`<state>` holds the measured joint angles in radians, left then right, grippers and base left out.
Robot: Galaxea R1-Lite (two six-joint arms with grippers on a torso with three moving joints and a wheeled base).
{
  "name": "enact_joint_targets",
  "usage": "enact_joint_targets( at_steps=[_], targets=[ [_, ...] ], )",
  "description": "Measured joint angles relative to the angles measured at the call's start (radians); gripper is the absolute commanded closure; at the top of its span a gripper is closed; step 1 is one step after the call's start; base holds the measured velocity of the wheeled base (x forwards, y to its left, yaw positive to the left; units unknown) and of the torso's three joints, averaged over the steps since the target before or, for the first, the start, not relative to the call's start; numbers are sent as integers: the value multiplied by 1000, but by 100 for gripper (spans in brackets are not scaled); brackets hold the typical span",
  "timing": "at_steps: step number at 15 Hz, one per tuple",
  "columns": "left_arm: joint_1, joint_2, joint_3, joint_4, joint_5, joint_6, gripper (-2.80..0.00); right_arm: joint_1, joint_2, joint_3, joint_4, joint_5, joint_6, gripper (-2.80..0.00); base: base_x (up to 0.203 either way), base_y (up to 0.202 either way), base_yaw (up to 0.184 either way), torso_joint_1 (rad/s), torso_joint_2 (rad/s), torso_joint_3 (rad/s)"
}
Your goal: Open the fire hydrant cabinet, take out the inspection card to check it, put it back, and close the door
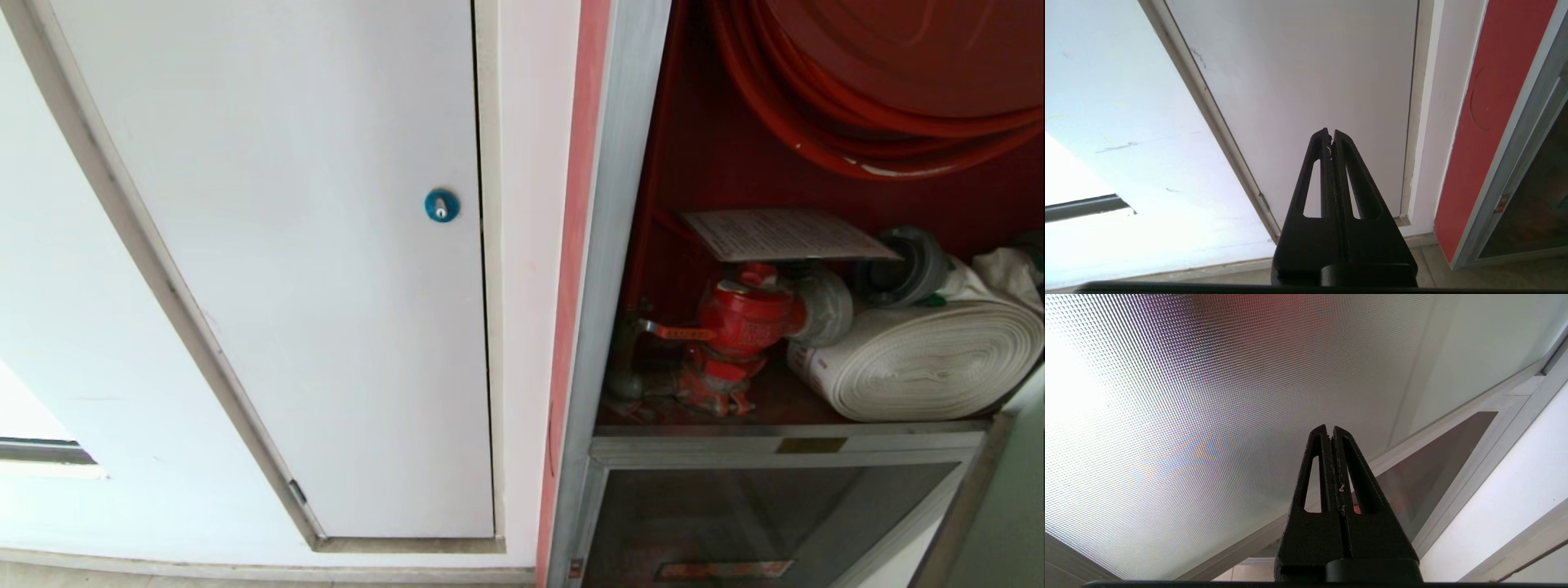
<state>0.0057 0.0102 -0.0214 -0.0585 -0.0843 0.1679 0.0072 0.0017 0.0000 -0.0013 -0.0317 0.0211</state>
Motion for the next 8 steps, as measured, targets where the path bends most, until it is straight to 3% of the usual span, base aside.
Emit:
enact_joint_targets(
  at_steps=[2, 6, 8],
  targets=[
    [0, -8, 13, 19, 12, -11, 0, 0, 0, 0, 0, 0, 0, 0, 0, 0, 0, 0, 0, 0],
    [0, -12, 20, 64, 42, -104, 0, 0, 0, 0, 0, 0, 0, 0, 0, 0, 0, 0, 0, 0],
    [0, -12, 21, 64, 43, -108, 0, 0, 0, 0, 0, 0, -1, 0, 0, 0, 0, 0, 0, 0]
  ],
)
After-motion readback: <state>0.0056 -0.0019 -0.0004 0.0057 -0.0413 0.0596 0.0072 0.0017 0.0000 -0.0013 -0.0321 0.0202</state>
